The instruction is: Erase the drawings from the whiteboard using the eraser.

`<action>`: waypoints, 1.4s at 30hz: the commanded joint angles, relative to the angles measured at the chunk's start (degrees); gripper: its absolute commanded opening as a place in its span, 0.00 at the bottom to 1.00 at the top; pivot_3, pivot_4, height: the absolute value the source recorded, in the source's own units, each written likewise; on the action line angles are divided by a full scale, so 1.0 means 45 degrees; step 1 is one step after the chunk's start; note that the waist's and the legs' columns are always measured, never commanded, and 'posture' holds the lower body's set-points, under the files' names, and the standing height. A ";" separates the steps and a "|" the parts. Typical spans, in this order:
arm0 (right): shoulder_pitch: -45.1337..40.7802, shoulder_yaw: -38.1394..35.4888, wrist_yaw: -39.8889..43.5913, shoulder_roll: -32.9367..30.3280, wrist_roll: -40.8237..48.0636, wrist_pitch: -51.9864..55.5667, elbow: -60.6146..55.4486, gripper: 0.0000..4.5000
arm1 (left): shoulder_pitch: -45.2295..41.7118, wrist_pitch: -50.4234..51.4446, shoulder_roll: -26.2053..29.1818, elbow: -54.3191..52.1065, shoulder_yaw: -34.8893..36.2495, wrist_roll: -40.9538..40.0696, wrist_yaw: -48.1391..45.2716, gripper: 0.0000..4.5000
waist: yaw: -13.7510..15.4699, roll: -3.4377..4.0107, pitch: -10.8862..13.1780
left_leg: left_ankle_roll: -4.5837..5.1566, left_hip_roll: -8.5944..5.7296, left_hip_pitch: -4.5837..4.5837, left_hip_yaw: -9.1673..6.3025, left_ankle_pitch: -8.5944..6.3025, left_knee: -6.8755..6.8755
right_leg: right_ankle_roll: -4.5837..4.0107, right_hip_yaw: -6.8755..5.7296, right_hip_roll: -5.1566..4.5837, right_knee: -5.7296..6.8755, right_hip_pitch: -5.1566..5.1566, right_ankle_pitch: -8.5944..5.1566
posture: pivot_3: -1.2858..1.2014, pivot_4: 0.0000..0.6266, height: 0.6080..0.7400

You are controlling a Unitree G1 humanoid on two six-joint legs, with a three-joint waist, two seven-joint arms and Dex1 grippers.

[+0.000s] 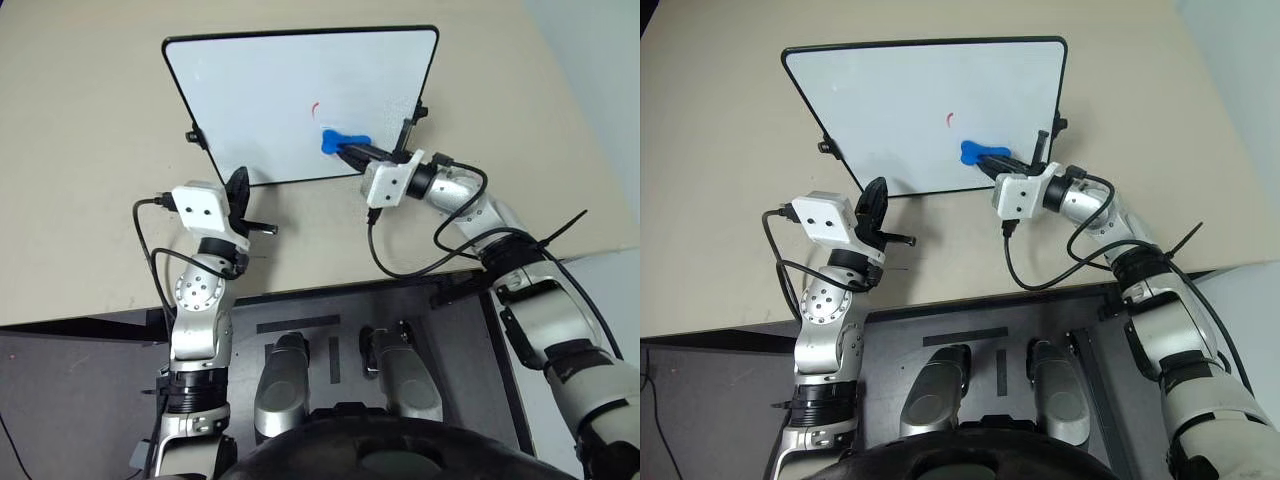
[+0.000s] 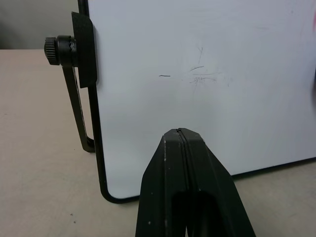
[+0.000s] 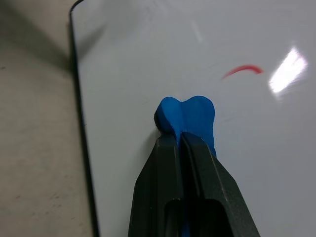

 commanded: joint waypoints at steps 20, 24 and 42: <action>-0.1018 -0.0033 -0.0246 0.0403 0.0004 0.0071 -0.0671 0.01 | -0.0231 -0.0365 -0.0032 -0.0039 -0.0062 0.0039 -0.0057 0.00 | -0.0037 0.0003 0.0001 | -0.0017 0.0005 -0.0019 0.0001 -0.0034 -0.0024 | -0.0010 -0.0003 0.0001 -0.0047 -0.0045 0.0008 | 0.52 0.24 1.00; -0.0361 0.0070 0.0105 0.0291 0.0019 0.0100 -0.0625 0.01 | -0.0229 -0.0369 -0.0036 -0.0043 -0.0059 0.0050 -0.0045 0.00 | -0.0035 0.0002 0.0001 | -0.0012 0.0006 -0.0017 0.0000 -0.0045 -0.0024 | -0.0010 -0.0006 0.0000 -0.0053 -0.0040 0.0008 | 0.52 0.24 1.00; 0.4952 -0.0896 0.5575 -0.2385 0.5391 0.6137 -0.8060 0.17 | -0.0309 -0.0206 0.0250 0.0009 0.0044 -0.0139 -0.0403 0.00 | 0.0050 -0.0005 -0.0001 | -0.0016 -0.0017 -0.0039 0.0029 -0.0068 -0.0013 | 0.0035 -0.0001 0.0000 -0.0129 -0.0005 -0.0008 | 0.52 0.24 1.00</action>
